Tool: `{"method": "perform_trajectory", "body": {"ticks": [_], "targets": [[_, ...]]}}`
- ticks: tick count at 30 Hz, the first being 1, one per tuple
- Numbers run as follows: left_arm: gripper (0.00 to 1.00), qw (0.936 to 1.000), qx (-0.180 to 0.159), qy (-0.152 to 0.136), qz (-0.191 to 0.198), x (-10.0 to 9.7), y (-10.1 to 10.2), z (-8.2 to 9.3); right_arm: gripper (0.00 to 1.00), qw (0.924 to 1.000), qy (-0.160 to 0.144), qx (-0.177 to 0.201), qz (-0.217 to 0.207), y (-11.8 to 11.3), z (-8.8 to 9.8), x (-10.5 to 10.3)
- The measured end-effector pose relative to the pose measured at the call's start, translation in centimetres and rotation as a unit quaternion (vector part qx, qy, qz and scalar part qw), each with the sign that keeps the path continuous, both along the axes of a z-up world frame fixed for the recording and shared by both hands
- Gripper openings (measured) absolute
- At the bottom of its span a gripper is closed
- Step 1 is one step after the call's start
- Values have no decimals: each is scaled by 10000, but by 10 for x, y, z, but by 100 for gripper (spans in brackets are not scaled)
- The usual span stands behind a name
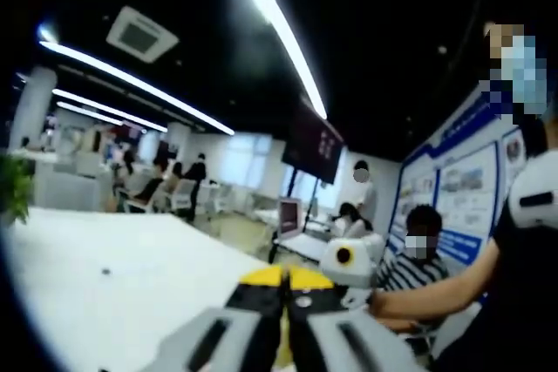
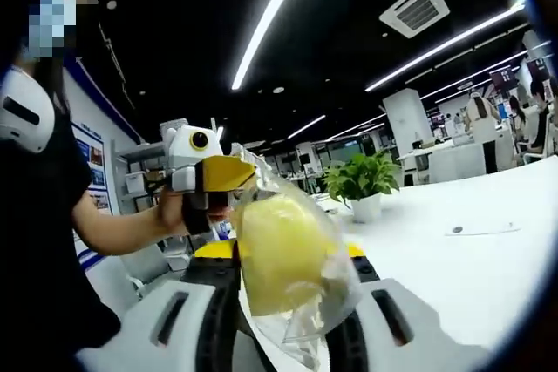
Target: Compare the silicone blocks by pressing each to a similar depth, holding the contact briefly, and releasing to observe deformation and rebound differences across the visible hardness samples.
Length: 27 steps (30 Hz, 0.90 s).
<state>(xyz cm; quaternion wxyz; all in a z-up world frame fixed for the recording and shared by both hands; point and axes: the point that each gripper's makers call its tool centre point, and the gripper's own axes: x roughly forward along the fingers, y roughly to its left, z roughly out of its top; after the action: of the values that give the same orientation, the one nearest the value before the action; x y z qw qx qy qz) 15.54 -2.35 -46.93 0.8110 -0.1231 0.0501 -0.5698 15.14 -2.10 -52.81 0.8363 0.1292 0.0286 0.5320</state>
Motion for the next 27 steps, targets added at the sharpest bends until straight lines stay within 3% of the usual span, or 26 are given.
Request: {"method": "perform_trajectory", "body": {"ticks": [8,18,27], "targets": [[0,10000,-27,-91,20,-2,0,4,23,9994,142,-290,86,0,6,-6],[0,9993,-47,-354,-123,-6,-4,16,16,9975,-37,-683,166,-7,20,-14],[0,9989,151,-404,-199,-12,-10,12,8,9952,556,-744,320,-7,15,-24]]}}
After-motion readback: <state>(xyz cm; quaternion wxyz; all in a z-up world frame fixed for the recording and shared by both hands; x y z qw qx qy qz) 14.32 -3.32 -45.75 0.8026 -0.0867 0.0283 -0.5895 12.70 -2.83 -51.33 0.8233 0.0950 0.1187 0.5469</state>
